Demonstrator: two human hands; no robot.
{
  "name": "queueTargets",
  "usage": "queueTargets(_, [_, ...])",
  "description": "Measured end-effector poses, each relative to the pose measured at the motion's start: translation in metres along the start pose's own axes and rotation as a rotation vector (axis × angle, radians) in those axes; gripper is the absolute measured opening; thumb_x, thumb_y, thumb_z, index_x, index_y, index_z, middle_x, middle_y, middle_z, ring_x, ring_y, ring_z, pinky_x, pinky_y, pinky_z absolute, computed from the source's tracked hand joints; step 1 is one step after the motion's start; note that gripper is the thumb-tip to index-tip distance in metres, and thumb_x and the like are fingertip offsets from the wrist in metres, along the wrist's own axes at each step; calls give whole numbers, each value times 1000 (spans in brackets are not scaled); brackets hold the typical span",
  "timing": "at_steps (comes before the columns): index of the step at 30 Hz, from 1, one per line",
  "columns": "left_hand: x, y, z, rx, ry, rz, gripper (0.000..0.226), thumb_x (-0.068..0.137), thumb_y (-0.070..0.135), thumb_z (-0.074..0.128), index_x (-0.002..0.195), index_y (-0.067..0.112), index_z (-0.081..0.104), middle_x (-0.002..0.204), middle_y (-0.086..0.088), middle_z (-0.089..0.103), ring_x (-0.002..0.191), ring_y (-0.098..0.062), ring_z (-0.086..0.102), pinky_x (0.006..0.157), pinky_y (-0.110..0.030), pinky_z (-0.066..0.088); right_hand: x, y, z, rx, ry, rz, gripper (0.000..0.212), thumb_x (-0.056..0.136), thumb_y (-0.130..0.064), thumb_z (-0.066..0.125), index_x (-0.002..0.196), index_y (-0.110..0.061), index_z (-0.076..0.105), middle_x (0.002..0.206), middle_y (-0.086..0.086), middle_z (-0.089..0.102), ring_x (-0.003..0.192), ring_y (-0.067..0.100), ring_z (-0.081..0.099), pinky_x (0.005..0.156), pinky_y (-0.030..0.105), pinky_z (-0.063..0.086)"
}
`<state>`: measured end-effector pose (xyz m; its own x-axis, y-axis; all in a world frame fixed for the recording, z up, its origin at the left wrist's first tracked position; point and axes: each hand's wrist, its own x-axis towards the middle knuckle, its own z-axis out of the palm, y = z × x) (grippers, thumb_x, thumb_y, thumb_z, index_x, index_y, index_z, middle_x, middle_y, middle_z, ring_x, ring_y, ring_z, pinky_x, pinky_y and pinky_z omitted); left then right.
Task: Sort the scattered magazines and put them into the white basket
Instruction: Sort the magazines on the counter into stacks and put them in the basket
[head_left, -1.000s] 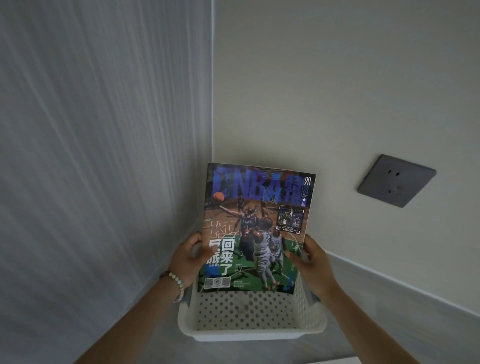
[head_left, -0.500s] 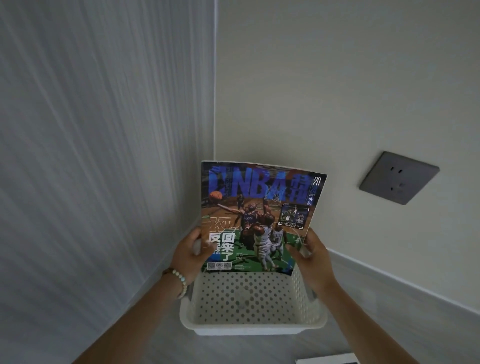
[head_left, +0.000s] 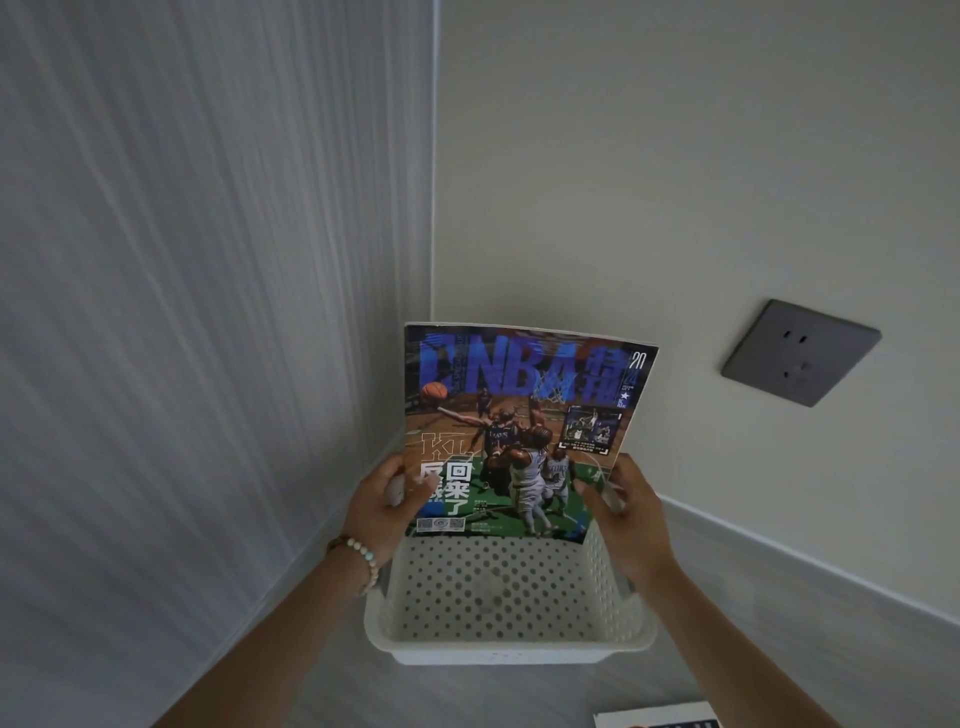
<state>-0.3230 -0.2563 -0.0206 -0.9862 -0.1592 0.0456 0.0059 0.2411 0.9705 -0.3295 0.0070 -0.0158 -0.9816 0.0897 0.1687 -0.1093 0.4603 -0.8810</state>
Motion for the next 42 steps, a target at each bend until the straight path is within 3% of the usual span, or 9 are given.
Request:
queueTargets(9, [-8,6,-3,23,-22,-23,39,71,24,76,104,23,55,96,12,63,87,-2,59,76,-15,48,1,2,-3,60,13,88,44,77,-24,74,113,-30,50,105,-12,65,102,8,59,86,29,42])
queueTargets(12, [-14,10,-7,-4,-12,-40,61,70,22,77,123,22,48,109,14,59,97,3,56,73,-1,44,-4,-1,-7,55,9,85,48,76,-22,75,116,-29,49,107,-10,64,102,9,59,84,27,44])
queueTargets(15, [-24,15,-11,-4,56,-94,72,69,22,78,131,21,41,122,10,49,112,-9,46,89,-20,39,-12,-5,-13,53,24,89,55,77,-23,74,125,-22,47,117,-7,58,107,12,56,91,32,45])
queueTargets(22, [-72,58,-3,-36,161,67,41,69,29,77,104,33,56,109,16,58,97,-5,57,75,-13,44,-45,-12,-51,88,15,160,56,78,-26,72,126,-29,44,125,-12,49,117,14,49,92,28,42])
queueTargets(30, [-137,110,99,102,-311,23,55,74,34,73,123,24,50,115,12,53,108,-10,51,90,-28,43,-138,1,-169,164,110,387,73,76,-20,75,138,-26,37,144,-3,38,132,17,39,103,35,38])
queueTargets(34, [-187,122,175,131,-476,13,53,76,34,71,123,23,51,116,5,55,105,-10,51,81,-17,43,-203,29,-253,119,172,498,71,77,-19,74,138,-23,38,146,3,36,133,21,37,104,35,35])
queueTargets(36, [-215,126,213,135,-538,-3,51,76,33,71,122,23,51,118,5,55,103,-10,51,73,-13,45,-238,44,-296,87,189,543,76,75,-27,76,140,-23,36,143,1,39,131,19,39,103,34,34])
queueTargets(39, [-255,123,266,174,-617,-45,51,77,32,71,123,21,51,126,3,55,102,-10,51,85,-24,44,-290,62,-347,39,152,563,81,69,-47,74,138,-26,37,131,-9,47,121,12,45,95,29,36])
queueTargets(42, [-292,119,311,196,-702,-117,55,76,36,71,124,20,50,129,3,53,106,-13,53,89,-28,46,-331,84,-385,18,216,592,61,71,-42,74,124,-30,49,123,-8,55,116,14,49,96,32,37])
